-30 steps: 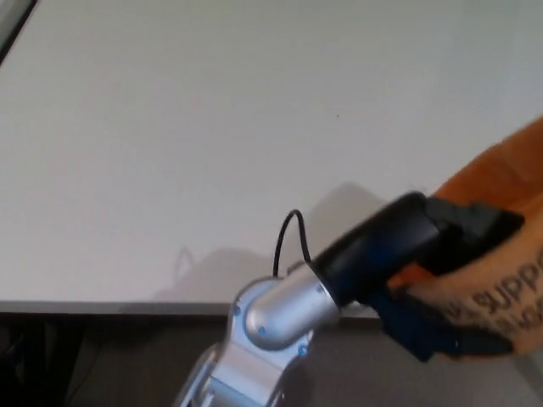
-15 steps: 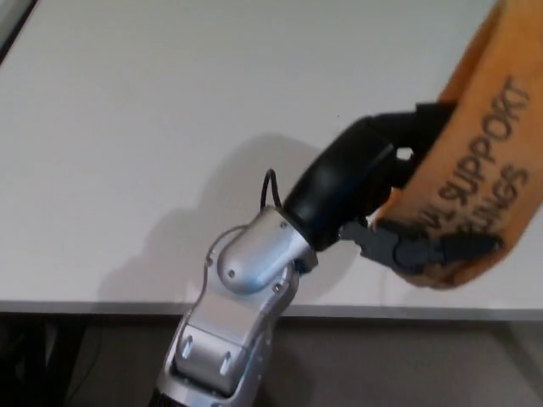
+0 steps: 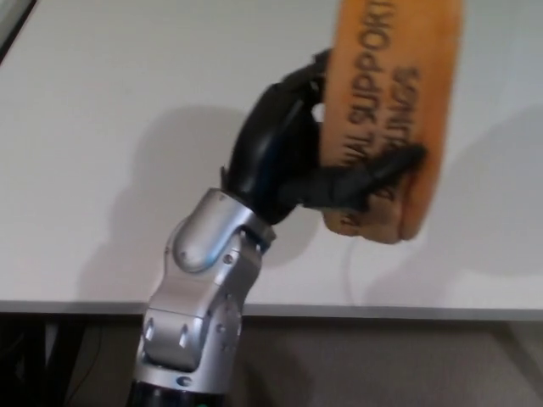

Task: A soft plate is kept in the center of the table close to the robot and the robot uses its left hand to pick up the plate, turns it upside down and places it back on the table

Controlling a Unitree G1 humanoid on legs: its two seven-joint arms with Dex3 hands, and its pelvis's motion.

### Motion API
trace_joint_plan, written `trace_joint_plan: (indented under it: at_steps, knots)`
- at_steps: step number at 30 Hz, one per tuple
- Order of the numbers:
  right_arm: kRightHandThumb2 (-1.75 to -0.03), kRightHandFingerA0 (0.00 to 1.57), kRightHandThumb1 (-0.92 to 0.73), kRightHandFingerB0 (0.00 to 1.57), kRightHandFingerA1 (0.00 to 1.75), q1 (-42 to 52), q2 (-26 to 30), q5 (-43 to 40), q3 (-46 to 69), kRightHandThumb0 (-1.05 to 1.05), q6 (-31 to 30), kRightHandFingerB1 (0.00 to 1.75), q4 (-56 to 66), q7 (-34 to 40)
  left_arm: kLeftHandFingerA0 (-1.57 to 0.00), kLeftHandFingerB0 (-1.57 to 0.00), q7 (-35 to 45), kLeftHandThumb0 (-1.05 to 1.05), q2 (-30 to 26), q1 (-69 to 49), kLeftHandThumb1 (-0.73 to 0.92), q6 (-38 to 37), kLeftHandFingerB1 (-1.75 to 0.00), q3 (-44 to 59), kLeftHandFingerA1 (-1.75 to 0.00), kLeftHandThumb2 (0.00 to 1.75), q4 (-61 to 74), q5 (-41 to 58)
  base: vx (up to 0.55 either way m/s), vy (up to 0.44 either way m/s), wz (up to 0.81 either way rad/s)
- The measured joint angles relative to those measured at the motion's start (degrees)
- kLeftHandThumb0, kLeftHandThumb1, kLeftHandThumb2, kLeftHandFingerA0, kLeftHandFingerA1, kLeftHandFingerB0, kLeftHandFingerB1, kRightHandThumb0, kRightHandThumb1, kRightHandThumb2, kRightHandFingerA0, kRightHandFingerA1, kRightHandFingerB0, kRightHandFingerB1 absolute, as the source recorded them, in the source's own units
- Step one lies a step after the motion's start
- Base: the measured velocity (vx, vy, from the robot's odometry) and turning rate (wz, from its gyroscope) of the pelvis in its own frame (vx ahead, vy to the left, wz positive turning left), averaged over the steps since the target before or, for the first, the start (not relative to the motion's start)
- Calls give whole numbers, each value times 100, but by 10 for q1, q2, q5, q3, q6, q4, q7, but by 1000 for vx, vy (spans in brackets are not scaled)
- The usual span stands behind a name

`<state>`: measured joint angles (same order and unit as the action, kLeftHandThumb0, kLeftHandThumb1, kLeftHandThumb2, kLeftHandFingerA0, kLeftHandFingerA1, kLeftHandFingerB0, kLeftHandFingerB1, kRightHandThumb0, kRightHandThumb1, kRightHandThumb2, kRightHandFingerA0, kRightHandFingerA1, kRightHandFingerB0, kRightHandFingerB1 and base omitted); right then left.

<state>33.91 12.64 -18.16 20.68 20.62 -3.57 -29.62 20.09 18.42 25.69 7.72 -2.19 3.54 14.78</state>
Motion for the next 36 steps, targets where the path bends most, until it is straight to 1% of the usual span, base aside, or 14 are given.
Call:
trace_joint_plan:
  at_steps: [9, 10, 11, 12, 20, 23, 26, 27, 30, 31, 32, 33, 35, 36]
  knots:
    - [-67, 49, -86, 22, 36, 0, 0, 0, 0, -67, 0, 28, -3, 0, -99, -53, -42, -32, -1, -5, 66, 0, -175, 71, -175, 63, -44, 67, 0, 0, 0]
    - [-67, 49, -85, 22, 36, 0, 0, 0, 0, -68, 0, 28, -3, 0, -126, -86, -50, -40, -1, -5, 49, 0, -126, 83, -147, 89, -53, 79, 0, 0, 0]
    - [-67, 49, -85, 22, 36, 0, 0, 0, 0, -68, 0, 28, -3, 0, -126, -86, -56, -40, -2, -5, 49, 0, -126, 92, -147, 89, -61, 88, 0, 0, 0]
    - [-67, 48, -85, 22, 37, 0, 0, 0, 0, -68, 0, 29, -3, 0, -100, -54, -63, -26, -2, -5, 64, 0, -175, 100, -175, 63, -68, 97, 0, 0, 0]
    - [-67, 49, -85, 23, 37, 1, 0, 0, 0, -68, 0, 29, -2, -2, -99, -55, -120, -24, -5, -10, 64, 0, -173, 173, -175, 66, -132, 162, 0, 0, 0]
    - [-67, 49, -86, 23, 37, 1, 1, 0, 0, -69, 0, 29, -2, -3, -100, -48, -142, -27, -8, -14, 68, 0, -150, 198, -175, 64, -152, 182, 0, 0, 0]
    - [-66, 48, -86, 23, 36, 1, 1, 0, 0, -68, 0, 29, -1, -3, -99, -42, -169, -26, -11, -19, 70, -1, -157, 227, -175, 61, -172, 208, 0, 0, 0]
    - [-66, 48, -85, 23, 37, 1, 2, 0, 0, -68, 0, 29, 0, -4, -98, -41, -179, -27, -11, -21, 74, -1, -81, 238, -175, 62, -178, 217, 0, 0, 0]
    - [-67, 48, -86, 23, 38, 2, 3, 0, 0, -67, -1, 29, 2, -4, -100, -44, -209, -27, -13, -24, 68, -4, -82, 266, -175, 68, -196, 245, 0, 0, 0]
    - [-67, 49, -85, 23, 38, 2, 3, 0, 0, -68, -1, 29, 2, -5, -99, -36, -220, -27, -14, -25, 72, -5, -107, 275, -175, 62, -202, 254, 0, 0, 0]
    - [-67, 49, -85, 23, 38, 2, 3, 0, 0, -68, -1, 29, 3, -5, -99, -36, -229, -27, -14, -26, 72, -6, -107, 281, -175, 62, -205, 262, 0, 0, 0]
    - [-66, 49, -85, 23, 37, 2, 4, 0, 0, -67, -1, 29, 3, -5, -99, -44, -240, -26, -15, -27, 72, -8, -69, 287, -175, 65, -209, 271, 0, 0, 0]
    - [-67, 48, -85, 22, 37, 2, 5, 0, 0, -67, -2, 29, 3, -6, -98, -42, -257, -24, -16, -28, 69, -10, -58, 298, -175, 65, -216, 286, 0, 0, 0]
    - [-67, 48, -85, 23, 37, 2, 6, 0, 0, -67, -2, 29, 3, -6, -120, -29, -267, -33, -17, -28, 51, -10, -60, 303, -138, 91, -219, 292, 0, 0, 0]
